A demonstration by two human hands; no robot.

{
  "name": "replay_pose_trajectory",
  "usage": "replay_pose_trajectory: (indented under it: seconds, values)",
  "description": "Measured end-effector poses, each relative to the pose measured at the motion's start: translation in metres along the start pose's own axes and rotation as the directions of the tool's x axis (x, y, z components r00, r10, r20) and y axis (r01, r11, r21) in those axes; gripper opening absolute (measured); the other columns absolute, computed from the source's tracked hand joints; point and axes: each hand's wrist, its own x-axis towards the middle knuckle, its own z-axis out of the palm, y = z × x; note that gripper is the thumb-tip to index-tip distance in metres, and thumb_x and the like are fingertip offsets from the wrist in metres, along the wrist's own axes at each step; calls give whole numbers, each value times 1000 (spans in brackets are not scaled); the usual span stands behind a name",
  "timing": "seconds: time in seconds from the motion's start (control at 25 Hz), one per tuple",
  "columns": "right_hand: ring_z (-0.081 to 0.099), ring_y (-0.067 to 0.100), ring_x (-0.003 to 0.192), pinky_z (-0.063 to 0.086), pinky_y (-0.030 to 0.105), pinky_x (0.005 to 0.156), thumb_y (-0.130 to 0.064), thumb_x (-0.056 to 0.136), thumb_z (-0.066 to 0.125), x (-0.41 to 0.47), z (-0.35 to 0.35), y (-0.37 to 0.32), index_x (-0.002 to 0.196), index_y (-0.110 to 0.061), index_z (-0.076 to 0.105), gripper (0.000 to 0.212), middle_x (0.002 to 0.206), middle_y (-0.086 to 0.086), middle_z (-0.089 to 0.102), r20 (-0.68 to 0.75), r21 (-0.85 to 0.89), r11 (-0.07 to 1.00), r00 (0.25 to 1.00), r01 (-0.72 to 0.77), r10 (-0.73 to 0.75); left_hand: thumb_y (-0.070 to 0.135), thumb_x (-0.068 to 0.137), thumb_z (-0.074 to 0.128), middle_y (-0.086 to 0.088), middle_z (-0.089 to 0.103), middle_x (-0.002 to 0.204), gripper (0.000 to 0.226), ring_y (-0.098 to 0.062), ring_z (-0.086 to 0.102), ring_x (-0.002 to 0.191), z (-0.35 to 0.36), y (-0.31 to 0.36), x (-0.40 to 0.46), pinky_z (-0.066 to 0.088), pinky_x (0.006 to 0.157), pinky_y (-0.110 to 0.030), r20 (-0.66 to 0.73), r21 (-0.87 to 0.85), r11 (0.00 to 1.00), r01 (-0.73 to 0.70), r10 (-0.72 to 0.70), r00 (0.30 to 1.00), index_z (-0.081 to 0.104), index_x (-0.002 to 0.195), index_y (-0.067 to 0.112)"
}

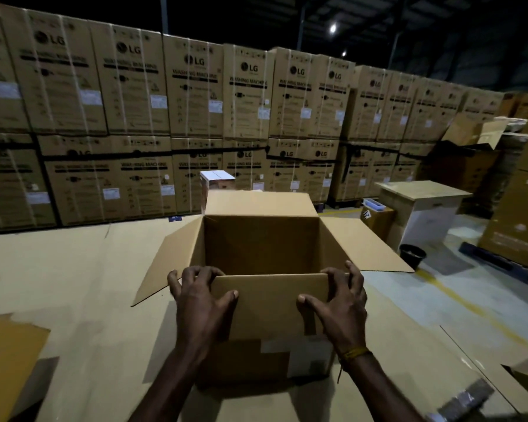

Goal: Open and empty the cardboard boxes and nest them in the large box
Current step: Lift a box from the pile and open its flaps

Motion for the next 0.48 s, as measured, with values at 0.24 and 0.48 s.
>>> replay_pose_trajectory:
  seconds: [0.24, 0.48]
  values:
    - [32, 32, 137, 41, 55, 99, -60, 66, 81, -51, -55, -3, 127, -40, 49, 72, 157, -3, 18, 134, -119, 993, 991, 7, 9, 53, 75, 76, 5, 32, 150, 65, -27, 5, 146, -36, 32, -66, 39, 102, -61, 266, 308, 948, -78, -7, 964, 46, 132, 46]
    - [29, 32, 138, 41, 54, 101, -59, 70, 78, -93, -90, -7, 130, -36, 47, 71, 154, 2, 22, 176, -163, 985, 984, 50, -21, 60, 70, 77, -2, 9, 162, 79, -30, -10, 149, -59, 42, -118, 32, 108, -63, 297, 395, 917, -58, -68, 952, 40, 138, 46]
